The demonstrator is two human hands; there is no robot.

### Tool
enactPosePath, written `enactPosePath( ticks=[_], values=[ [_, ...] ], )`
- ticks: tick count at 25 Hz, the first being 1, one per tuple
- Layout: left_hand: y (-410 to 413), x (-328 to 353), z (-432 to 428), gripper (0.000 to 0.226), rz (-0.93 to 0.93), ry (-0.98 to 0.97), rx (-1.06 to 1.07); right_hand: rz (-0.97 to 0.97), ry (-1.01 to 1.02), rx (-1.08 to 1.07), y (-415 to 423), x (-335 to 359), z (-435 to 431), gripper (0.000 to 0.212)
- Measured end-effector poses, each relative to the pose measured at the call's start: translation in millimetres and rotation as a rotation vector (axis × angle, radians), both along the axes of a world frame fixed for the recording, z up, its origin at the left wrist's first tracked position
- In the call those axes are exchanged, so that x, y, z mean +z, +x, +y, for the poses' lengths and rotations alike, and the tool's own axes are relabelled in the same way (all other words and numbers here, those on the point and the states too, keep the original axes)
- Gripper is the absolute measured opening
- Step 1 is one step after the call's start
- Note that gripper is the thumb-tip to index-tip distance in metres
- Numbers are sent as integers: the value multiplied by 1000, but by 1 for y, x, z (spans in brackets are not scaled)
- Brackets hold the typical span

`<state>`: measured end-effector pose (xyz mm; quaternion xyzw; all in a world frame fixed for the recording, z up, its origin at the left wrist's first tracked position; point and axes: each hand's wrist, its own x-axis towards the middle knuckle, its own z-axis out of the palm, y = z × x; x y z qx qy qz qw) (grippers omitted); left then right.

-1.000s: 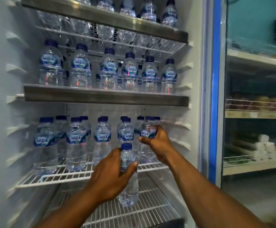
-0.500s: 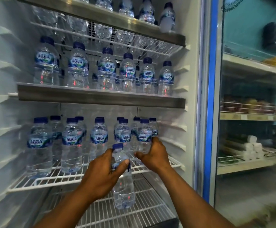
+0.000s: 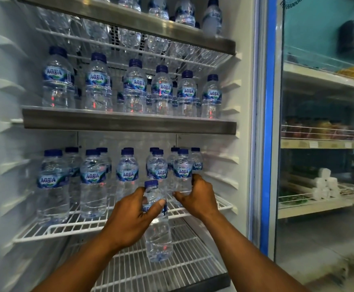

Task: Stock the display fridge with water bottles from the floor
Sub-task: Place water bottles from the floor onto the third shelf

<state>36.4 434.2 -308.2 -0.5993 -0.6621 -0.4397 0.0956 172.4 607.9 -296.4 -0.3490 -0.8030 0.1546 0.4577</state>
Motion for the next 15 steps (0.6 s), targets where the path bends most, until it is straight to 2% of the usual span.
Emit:
enactPosePath(
  ticks=[3,5,6,7,9,10,12,15],
  values=[
    [1,1,-2,67,-28,-11,-29,66,32,-5,6,2,-14,67],
    [2,4,-3,69,-57,-16,-41,250,96,41,20,2,-38,50],
    [3,7,-4,70,-85,-7,-45,293,66,134,31,-1,-50,42],
    [3,10,-4,67,-114,11,-49,265,-31,278,40,-6,-63,42],
    [13,18,-3,50,-156,80,-47,54,-231,509,52,-17,-92,57],
    [20,23,-4,42,-169,119,-38,-27,-188,495,52,-21,-102,69],
    [39,28,-2,36,-173,168,-15,-9,-64,383,46,-25,-110,78],
    [56,30,6,54,-136,159,2,130,-135,351,54,-18,-111,61]
  ],
)
